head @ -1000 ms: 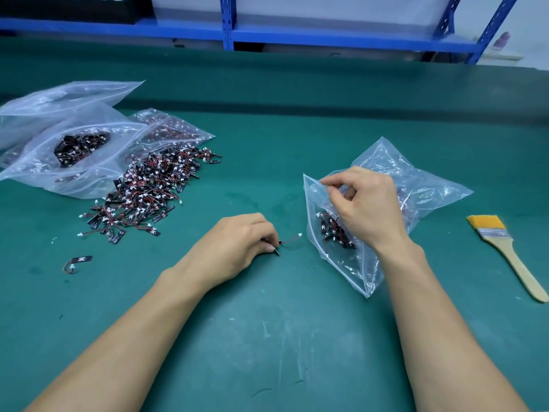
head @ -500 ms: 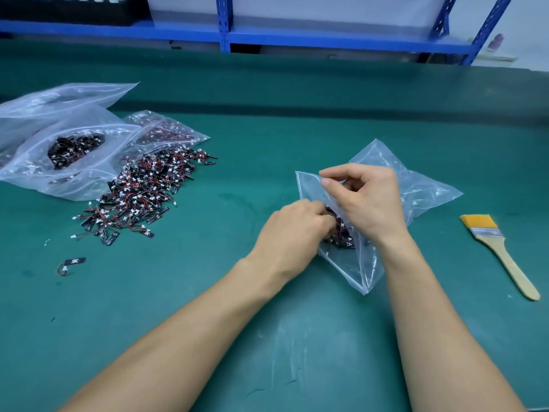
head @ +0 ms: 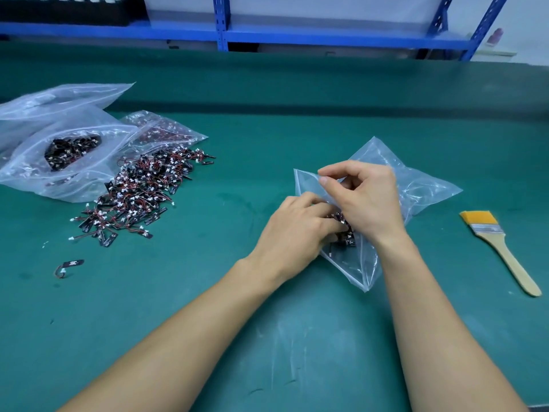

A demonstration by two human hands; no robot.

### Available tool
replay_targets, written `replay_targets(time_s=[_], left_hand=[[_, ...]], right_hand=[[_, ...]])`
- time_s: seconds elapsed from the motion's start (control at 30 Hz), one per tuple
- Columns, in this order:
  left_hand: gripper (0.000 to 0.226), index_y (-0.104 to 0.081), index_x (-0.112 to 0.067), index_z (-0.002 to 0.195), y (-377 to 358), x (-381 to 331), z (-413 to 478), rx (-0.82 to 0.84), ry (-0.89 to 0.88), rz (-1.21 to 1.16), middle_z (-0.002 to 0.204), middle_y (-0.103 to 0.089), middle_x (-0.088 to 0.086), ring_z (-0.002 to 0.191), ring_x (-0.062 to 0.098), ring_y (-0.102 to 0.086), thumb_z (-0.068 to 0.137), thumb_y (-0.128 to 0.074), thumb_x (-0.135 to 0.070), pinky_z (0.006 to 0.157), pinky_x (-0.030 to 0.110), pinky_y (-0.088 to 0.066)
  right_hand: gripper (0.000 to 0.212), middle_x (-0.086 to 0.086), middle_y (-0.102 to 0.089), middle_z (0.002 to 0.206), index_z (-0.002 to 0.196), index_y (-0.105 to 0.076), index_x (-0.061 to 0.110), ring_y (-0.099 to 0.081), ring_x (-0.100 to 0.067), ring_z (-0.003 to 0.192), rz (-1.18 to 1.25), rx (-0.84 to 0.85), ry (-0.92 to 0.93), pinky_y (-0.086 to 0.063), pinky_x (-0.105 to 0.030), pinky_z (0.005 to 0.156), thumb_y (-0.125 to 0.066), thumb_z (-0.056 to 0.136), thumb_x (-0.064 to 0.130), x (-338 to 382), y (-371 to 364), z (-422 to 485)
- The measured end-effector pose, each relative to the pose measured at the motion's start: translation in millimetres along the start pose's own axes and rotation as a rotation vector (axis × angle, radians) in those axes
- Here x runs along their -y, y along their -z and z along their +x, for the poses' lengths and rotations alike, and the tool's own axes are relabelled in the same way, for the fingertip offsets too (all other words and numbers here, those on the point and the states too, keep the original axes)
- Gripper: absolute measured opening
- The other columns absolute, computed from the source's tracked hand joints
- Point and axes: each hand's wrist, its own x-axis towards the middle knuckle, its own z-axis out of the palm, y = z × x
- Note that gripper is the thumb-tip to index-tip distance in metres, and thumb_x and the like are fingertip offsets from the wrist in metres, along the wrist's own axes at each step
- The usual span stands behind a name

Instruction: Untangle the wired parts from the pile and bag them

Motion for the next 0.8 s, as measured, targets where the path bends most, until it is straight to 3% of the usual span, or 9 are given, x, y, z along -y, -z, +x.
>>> replay_targets(time_s=[0.1, 0.3, 0.4, 0.5, 0.57, 0.63, 0.7, 0.8], left_hand=[[0.021, -0.076, -0.026, 0.107, 0.5, 7.8, -8.5, -0.015, 0.012, -0.022, 0.120, -0.067, -0.009, 0.111, 0.025, -0.055, 0.088, -0.070, -0.020, 0.085, 0.033, -0.036], [0.010, -0.076, -0.019, 0.096, 6.8, 30.1, -32.9, -0.259, 0.087, -0.125, 0.104, -0.072, -0.011, 0.097, 0.025, -0.057, 0.087, -0.074, -0.015, 0.085, 0.043, -0.049], [0.010, -0.074, -0.017, 0.095, 15.6, 43.1, -40.2, -0.312, 0.165, -0.167, 0.095, -0.071, -0.011, 0.094, 0.022, -0.055, 0.087, -0.074, -0.010, 0.088, 0.035, -0.048], [0.013, -0.073, -0.018, 0.098, 23.8, 58.8, -47.4, -0.299, 0.245, -0.171, 0.096, -0.069, -0.015, 0.097, 0.019, -0.055, 0.087, -0.074, -0.011, 0.093, 0.026, -0.043], [0.015, -0.073, -0.019, 0.100, 28.3, 71.3, -53.6, -0.274, 0.294, -0.163, 0.097, -0.068, -0.017, 0.100, 0.018, -0.055, 0.087, -0.074, -0.013, 0.093, 0.020, -0.039], [0.016, -0.073, -0.022, 0.101, 31.5, 83.8, -59.7, -0.251, 0.352, -0.152, 0.097, -0.065, -0.019, 0.103, 0.016, -0.054, 0.087, -0.074, -0.015, 0.093, 0.021, -0.038], [0.017, -0.072, -0.024, 0.103, 32.7, 93.8, -65.8, -0.227, 0.395, -0.144, 0.095, -0.061, -0.026, 0.102, 0.013, -0.052, 0.087, -0.074, -0.017, 0.091, 0.027, -0.041], [0.018, -0.070, -0.029, 0.105, 33.7, 104.7, -73.9, -0.185, 0.427, -0.134, 0.092, -0.055, -0.035, 0.100, 0.012, -0.051, 0.088, -0.072, -0.021, 0.086, 0.032, -0.044]], right_hand=[[0.017, 0.016, -0.068, 0.064, 0.083, -0.076, 0.031, -0.052, -0.002, 0.053, 0.021, 0.014, -0.011, -0.040, -0.010, 0.056, -0.074, 0.084, 0.014, -0.5, -0.8, -1.2], [0.016, 0.028, -0.061, 0.060, 0.086, -0.074, 0.026, -0.051, 0.001, 0.053, -0.057, 0.119, -0.052, -0.036, -0.013, 0.057, -0.063, 0.097, 0.029, -6.3, -5.8, 0.6], [0.017, 0.018, -0.066, 0.091, 0.107, -0.073, 0.027, -0.052, 0.005, 0.066, -0.236, 0.297, -0.089, -0.044, -0.023, 0.075, -0.069, 0.092, 0.035, -11.7, -9.9, -2.1], [0.031, 0.011, -0.061, 0.107, 0.118, -0.069, 0.027, -0.057, -0.008, 0.089, -0.422, 0.485, -0.160, -0.048, -0.032, 0.091, -0.070, 0.090, 0.041, -15.5, -11.2, -4.8], [0.027, 0.012, -0.060, 0.102, 0.114, -0.069, 0.027, -0.060, -0.012, 0.097, -0.481, 0.547, -0.191, -0.049, -0.035, 0.093, -0.072, 0.089, 0.039, -14.2, -7.8, -4.1], [0.017, 0.018, -0.061, 0.091, 0.098, -0.070, 0.032, -0.063, -0.012, 0.091, -0.546, 0.579, -0.217, -0.053, -0.036, 0.089, -0.077, 0.082, 0.030, -13.4, 0.5, -2.2], [0.020, 0.021, -0.064, 0.083, 0.081, -0.067, 0.033, -0.063, -0.005, 0.081, -0.607, 0.601, -0.265, -0.055, -0.036, 0.084, -0.082, 0.075, 0.021, -14.6, 13.0, -0.6], [0.027, 0.021, -0.066, 0.082, 0.077, -0.068, 0.035, -0.062, 0.000, 0.078, -0.649, 0.591, -0.349, -0.056, -0.036, 0.084, -0.086, 0.069, 0.016, -19.0, 28.9, 0.9]])
